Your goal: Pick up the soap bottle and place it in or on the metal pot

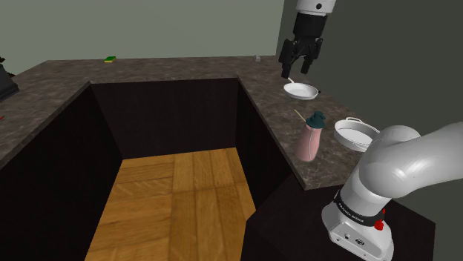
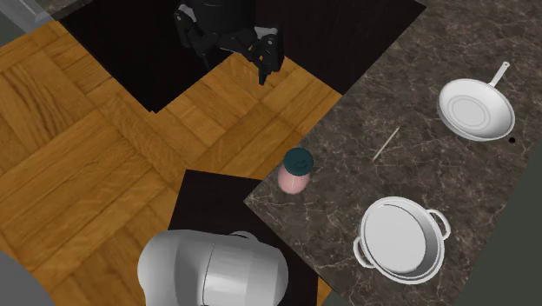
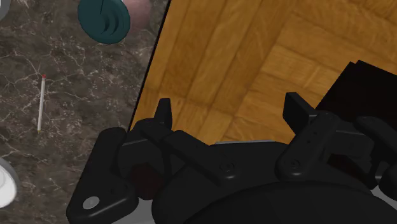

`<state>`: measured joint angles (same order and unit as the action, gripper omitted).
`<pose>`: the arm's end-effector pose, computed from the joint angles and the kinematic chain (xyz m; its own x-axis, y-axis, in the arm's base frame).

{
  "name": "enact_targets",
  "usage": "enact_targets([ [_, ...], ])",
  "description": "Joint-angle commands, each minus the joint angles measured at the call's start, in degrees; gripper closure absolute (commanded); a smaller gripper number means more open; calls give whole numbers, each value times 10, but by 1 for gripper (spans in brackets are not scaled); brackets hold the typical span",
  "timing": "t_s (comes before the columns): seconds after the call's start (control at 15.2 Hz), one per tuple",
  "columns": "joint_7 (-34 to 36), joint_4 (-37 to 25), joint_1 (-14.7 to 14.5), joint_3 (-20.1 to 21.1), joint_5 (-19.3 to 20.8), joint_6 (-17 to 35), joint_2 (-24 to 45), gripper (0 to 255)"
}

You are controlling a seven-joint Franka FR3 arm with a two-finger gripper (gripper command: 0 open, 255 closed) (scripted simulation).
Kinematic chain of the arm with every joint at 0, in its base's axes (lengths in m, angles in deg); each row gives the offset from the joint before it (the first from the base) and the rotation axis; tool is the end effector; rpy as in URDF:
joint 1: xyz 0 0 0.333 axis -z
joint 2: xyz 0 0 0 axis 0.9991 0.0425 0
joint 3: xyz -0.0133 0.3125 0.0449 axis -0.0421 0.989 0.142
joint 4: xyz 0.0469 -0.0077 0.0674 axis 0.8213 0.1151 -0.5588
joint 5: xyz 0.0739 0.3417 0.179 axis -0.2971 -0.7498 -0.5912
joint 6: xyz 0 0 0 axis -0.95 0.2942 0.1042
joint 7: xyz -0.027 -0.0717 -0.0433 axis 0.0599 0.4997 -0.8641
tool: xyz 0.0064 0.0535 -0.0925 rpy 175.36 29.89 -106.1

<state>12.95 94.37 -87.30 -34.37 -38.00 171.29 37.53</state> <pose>0.3074 0.0014 0.6248 0.9863 -0.1605 0.0374 -0.1593 -0.9867 -0.0337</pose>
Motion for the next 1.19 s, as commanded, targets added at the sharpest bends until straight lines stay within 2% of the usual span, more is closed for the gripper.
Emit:
enact_targets([
  [0.0, 0, 0, 0, 0, 0, 0, 0, 0],
  [1.12, 28, 157, 122, -122, 59, 126, 99, 0],
])
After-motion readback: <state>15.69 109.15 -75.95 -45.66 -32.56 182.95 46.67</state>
